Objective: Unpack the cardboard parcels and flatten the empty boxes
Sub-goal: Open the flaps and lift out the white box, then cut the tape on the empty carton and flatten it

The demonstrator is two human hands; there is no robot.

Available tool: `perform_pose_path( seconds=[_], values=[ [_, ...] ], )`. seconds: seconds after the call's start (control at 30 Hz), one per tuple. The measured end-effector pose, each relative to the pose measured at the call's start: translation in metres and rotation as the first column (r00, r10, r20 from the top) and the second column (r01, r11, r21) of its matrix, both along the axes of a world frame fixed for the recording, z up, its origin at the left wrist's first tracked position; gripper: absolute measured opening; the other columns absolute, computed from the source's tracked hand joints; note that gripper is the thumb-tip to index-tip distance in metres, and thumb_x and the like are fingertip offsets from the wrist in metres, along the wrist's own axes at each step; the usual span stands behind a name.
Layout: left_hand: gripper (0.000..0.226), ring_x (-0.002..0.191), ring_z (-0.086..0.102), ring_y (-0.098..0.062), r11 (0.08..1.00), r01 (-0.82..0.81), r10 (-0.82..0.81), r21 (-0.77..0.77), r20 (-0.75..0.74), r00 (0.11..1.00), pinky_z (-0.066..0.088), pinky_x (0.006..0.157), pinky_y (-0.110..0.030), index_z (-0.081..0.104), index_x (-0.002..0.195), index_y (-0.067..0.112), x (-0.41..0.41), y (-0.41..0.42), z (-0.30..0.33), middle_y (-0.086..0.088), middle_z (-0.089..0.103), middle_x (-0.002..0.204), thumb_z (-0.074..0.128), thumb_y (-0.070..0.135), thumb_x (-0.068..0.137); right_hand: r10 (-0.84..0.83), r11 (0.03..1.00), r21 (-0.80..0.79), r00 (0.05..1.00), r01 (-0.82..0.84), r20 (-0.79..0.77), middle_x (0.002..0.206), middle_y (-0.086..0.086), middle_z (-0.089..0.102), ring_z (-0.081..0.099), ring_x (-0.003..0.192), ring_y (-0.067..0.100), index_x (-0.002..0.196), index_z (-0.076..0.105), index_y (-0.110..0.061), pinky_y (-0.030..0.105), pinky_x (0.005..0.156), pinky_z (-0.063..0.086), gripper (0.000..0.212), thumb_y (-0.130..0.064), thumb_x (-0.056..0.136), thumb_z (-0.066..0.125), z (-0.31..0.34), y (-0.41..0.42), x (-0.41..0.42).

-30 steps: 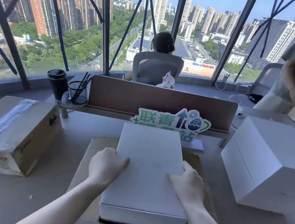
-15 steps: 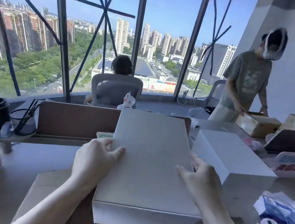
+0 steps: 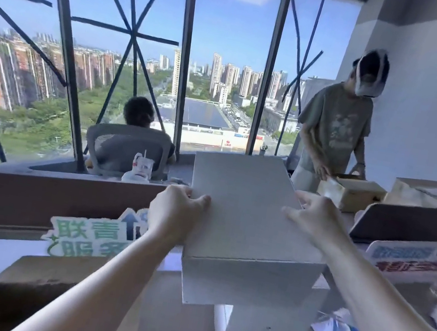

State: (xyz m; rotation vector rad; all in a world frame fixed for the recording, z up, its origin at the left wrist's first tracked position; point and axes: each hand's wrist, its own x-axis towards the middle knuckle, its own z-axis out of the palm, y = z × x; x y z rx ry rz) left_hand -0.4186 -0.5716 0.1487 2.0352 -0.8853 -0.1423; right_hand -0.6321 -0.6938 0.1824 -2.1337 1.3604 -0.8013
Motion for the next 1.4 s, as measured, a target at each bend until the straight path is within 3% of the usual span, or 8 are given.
perform_pose_path(
  seconds=[0.23, 0.33, 0.43, 0.6, 0.8, 1.0, 1.17, 1.4],
  values=[
    [0.041, 0.071, 0.063, -0.025, 0.999, 0.043, -0.042, 0.034, -0.032, 0.999, 0.040, 0.059, -0.029, 0.059, 0.062, 0.011, -0.030, -0.098, -0.002, 0.001, 0.064, 0.066, 0.065, 0.045, 0.084, 0.002, 0.994, 0.112, 1.000, -0.003, 0.011, 0.122, -0.007, 0.069, 0.064, 0.106, 0.017, 0.122, 0.069, -0.024, 0.028, 0.073, 0.046, 0.054, -0.039, 0.070, 0.069, -0.009, -0.110, -0.026],
    [0.041, 0.075, 0.065, -0.026, 0.994, 0.059, -0.053, 0.096, -0.057, 0.997, 0.042, 0.062, -0.029, 0.064, 0.067, 0.010, -0.035, -0.125, -0.013, -0.001, 0.067, 0.069, 0.064, 0.047, 0.084, -0.016, 0.987, 0.158, 1.000, 0.015, 0.006, 0.107, -0.008, 0.074, 0.068, 0.097, 0.017, 0.105, 0.075, -0.028, 0.031, 0.079, 0.052, 0.055, -0.048, 0.056, 0.063, -0.026, -0.143, -0.033],
    [0.041, 0.076, 0.066, -0.025, 0.989, 0.068, -0.061, 0.131, -0.054, 0.997, 0.050, 0.069, -0.029, 0.069, 0.074, 0.009, -0.037, -0.141, -0.020, -0.001, 0.070, 0.071, 0.062, 0.049, 0.084, -0.010, 0.982, 0.191, 1.000, 0.012, -0.012, 0.079, -0.006, 0.075, 0.070, 0.081, 0.022, 0.072, 0.073, -0.032, 0.035, 0.073, 0.055, 0.020, -0.041, 0.057, 0.063, -0.036, -0.158, -0.036],
    [0.039, 0.075, 0.067, -0.024, 0.988, 0.075, -0.069, 0.136, -0.043, 0.997, 0.054, 0.072, -0.031, 0.068, 0.075, 0.012, -0.032, -0.152, -0.026, 0.001, 0.070, 0.071, 0.059, 0.049, 0.083, 0.025, 0.985, 0.170, 0.998, -0.016, -0.054, 0.099, 0.004, 0.075, 0.070, 0.094, 0.026, 0.106, 0.071, -0.011, 0.041, 0.085, 0.055, 0.044, -0.036, 0.071, 0.065, -0.038, -0.169, -0.033],
    [0.043, 0.091, 0.067, -0.025, 0.981, 0.177, -0.164, 0.076, -0.155, 0.974, 0.055, 0.085, -0.039, 0.069, 0.097, 0.021, -0.024, -0.143, -0.038, 0.002, 0.072, 0.091, 0.054, 0.058, 0.080, 0.041, 0.994, 0.106, 0.956, -0.011, -0.292, 0.148, 0.004, 0.050, 0.045, 0.137, 0.024, 0.146, 0.047, -0.019, 0.038, 0.109, 0.039, 0.064, -0.049, 0.090, 0.056, -0.030, -0.148, -0.035],
    [0.027, 0.089, 0.064, -0.003, 0.947, 0.283, -0.316, -0.149, -0.300, 0.900, 0.053, 0.083, -0.030, 0.063, 0.121, 0.027, -0.021, -0.063, -0.061, 0.011, 0.068, 0.099, 0.061, 0.035, 0.095, 0.161, 0.940, -0.281, 0.978, -0.192, -0.132, 0.148, 0.002, 0.050, 0.044, 0.136, 0.018, 0.138, 0.056, -0.018, 0.032, 0.107, 0.037, 0.046, -0.037, 0.096, 0.056, -0.030, -0.051, -0.001],
    [0.017, 0.078, 0.062, 0.001, 0.965, 0.262, -0.262, -0.030, -0.206, 0.943, 0.046, 0.072, -0.015, 0.068, 0.109, 0.032, 0.021, 0.049, -0.103, 0.011, 0.069, 0.092, 0.066, 0.028, 0.092, 0.417, 0.860, -0.336, 0.908, -0.384, 0.031, 0.122, -0.009, 0.069, 0.063, 0.112, 0.010, 0.111, 0.073, -0.022, 0.020, 0.088, 0.046, 0.032, -0.035, 0.088, 0.054, -0.078, 0.062, 0.056],
    [0.017, 0.083, 0.063, 0.000, 0.939, 0.229, -0.233, 0.258, -0.017, 0.972, 0.050, 0.081, -0.020, 0.071, 0.100, 0.037, 0.121, 0.236, -0.176, 0.013, 0.066, 0.089, 0.068, 0.030, 0.085, 0.576, 0.780, -0.252, 0.815, -0.573, -0.071, 0.114, -0.018, 0.069, 0.061, 0.110, 0.001, 0.101, 0.075, -0.029, 0.014, 0.090, 0.046, 0.023, -0.030, 0.085, 0.059, -0.195, 0.192, 0.136]
  ],
)
